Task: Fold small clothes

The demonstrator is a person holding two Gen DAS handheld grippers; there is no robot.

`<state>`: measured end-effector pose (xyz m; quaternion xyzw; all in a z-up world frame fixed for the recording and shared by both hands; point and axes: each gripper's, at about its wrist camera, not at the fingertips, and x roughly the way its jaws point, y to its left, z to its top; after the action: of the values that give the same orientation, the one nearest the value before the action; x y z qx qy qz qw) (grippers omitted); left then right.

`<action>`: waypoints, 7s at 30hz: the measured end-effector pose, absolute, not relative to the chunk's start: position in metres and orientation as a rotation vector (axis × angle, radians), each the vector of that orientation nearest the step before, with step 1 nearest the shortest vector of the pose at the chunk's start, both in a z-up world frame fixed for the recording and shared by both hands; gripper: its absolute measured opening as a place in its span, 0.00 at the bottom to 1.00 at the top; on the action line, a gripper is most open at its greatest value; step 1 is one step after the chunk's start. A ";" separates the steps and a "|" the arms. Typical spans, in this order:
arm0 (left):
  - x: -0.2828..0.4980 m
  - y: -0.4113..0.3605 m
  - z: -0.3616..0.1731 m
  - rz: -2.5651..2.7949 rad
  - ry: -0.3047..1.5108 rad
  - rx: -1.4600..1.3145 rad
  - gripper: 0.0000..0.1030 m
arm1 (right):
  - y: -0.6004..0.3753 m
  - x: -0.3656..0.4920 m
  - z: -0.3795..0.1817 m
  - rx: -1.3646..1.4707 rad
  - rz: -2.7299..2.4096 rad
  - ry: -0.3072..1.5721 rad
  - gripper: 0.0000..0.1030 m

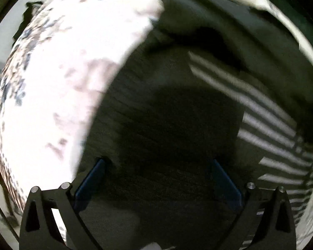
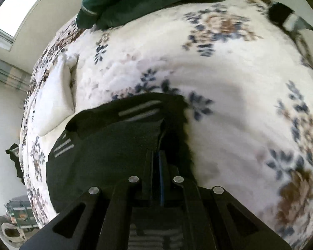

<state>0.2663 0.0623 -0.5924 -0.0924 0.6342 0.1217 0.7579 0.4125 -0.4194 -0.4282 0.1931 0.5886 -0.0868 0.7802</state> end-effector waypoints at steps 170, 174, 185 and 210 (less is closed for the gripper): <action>0.073 -0.200 -0.476 -0.075 1.213 -0.277 0.04 | -0.434 0.580 -0.457 0.225 0.344 1.571 0.05; 0.071 -0.140 -0.450 -0.016 1.148 -0.392 0.04 | -0.370 0.581 -0.410 0.133 0.365 1.535 0.05; 0.046 0.051 -0.477 0.037 1.092 -0.714 0.04 | -0.108 0.569 -0.377 -0.044 0.364 1.461 0.05; 0.074 0.143 -0.580 0.101 1.338 -0.684 0.63 | -0.007 0.488 -0.500 -0.031 0.367 1.781 0.45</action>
<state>0.0742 0.1427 -0.5801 -0.3104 0.6077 0.0458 0.7296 0.4882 -0.0070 -0.4998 -0.0135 0.7726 0.1591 0.6145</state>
